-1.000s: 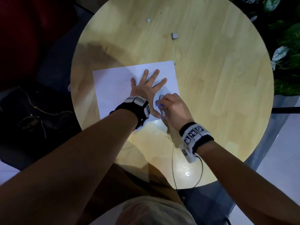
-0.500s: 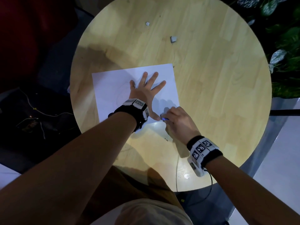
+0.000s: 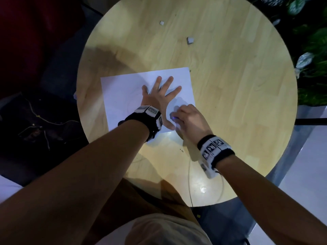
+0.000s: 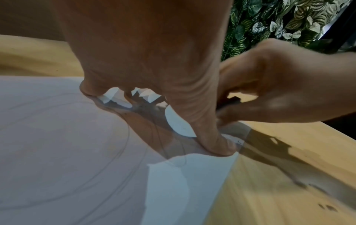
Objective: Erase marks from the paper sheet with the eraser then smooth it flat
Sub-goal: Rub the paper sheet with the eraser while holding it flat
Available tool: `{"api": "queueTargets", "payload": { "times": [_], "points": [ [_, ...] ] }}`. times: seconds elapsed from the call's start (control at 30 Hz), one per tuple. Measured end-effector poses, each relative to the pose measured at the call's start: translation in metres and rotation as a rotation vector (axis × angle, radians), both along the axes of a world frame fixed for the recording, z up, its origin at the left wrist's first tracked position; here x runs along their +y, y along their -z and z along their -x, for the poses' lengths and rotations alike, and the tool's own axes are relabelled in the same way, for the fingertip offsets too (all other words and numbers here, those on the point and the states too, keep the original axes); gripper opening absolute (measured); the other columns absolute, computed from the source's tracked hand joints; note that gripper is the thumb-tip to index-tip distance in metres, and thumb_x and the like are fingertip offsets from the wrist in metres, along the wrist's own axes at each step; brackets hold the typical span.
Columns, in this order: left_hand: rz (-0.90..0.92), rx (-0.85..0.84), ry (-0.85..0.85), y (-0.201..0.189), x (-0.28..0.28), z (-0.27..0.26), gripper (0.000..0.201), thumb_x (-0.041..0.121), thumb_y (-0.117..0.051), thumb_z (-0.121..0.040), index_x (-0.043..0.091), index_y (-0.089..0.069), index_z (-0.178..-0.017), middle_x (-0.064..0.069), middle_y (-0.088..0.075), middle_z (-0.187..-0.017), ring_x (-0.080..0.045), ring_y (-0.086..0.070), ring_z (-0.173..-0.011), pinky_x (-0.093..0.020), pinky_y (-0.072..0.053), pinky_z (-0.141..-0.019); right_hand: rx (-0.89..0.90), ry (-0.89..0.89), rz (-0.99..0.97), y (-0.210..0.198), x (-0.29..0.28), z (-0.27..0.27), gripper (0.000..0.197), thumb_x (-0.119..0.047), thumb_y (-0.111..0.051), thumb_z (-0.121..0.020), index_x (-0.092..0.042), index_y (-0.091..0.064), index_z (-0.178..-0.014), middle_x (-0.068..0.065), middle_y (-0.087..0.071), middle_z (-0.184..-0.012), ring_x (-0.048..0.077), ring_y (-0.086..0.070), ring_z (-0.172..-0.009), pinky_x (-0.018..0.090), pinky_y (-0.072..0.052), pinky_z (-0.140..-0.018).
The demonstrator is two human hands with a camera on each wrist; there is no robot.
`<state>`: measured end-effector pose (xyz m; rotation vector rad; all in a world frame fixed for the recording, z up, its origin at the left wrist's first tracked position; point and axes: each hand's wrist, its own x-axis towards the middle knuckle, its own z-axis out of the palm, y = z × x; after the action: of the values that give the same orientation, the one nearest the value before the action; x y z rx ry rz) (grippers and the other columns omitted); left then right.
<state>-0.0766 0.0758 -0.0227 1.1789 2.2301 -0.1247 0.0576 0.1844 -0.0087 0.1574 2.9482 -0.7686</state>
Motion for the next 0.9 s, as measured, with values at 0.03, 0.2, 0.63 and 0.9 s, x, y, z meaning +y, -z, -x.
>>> {"api": "queueTargets", "payload": {
  "times": [0.03,0.2,0.63,0.9],
  "points": [
    [0.002,0.002,0.003,0.0,0.0,0.0,0.142,0.085,-0.071,-0.047,0.04,0.009,-0.156,0.001,0.022,-0.163,-0.036,0.016,-0.15,-0.068,-0.022,-0.108,0.002,0.071,0.014,0.002,-0.007,0.008,0.023,0.009,-0.065,-0.07,-0.007,-0.072,-0.085,0.007,-0.061,-0.083,0.029,-0.051,-0.072,0.033,-0.044,-0.07],
    [0.026,-0.019,-0.004,-0.003,0.001,0.0,0.146,0.083,-0.075,-0.046,0.041,0.012,-0.155,0.002,0.027,-0.162,-0.034,0.021,-0.149,-0.068,-0.018,-0.11,0.023,0.141,0.061,0.002,-0.017,-0.024,0.025,0.01,-0.065,-0.07,-0.008,-0.072,-0.086,0.005,-0.06,-0.083,0.021,-0.044,-0.076,0.017,-0.032,-0.071],
    [0.072,0.006,0.023,-0.007,0.007,-0.002,0.142,0.079,-0.079,-0.049,0.047,0.012,-0.153,-0.002,0.029,-0.161,-0.04,0.021,-0.148,-0.069,-0.021,-0.109,0.057,0.402,0.089,-0.016,0.062,0.018,0.014,-0.011,-0.065,-0.082,-0.011,-0.073,-0.094,0.005,-0.061,-0.088,0.02,-0.058,-0.076,0.029,-0.049,-0.074],
    [-0.06,0.057,-0.016,0.003,0.003,-0.013,0.119,0.091,-0.06,-0.057,0.051,-0.002,-0.153,-0.01,0.021,-0.163,-0.049,0.018,-0.146,-0.071,-0.014,-0.11,0.03,0.26,0.092,-0.005,0.048,0.018,0.014,-0.009,-0.066,-0.085,-0.008,-0.073,-0.097,0.009,-0.06,-0.087,0.027,-0.057,-0.08,0.028,-0.044,-0.071]
  ]
}}
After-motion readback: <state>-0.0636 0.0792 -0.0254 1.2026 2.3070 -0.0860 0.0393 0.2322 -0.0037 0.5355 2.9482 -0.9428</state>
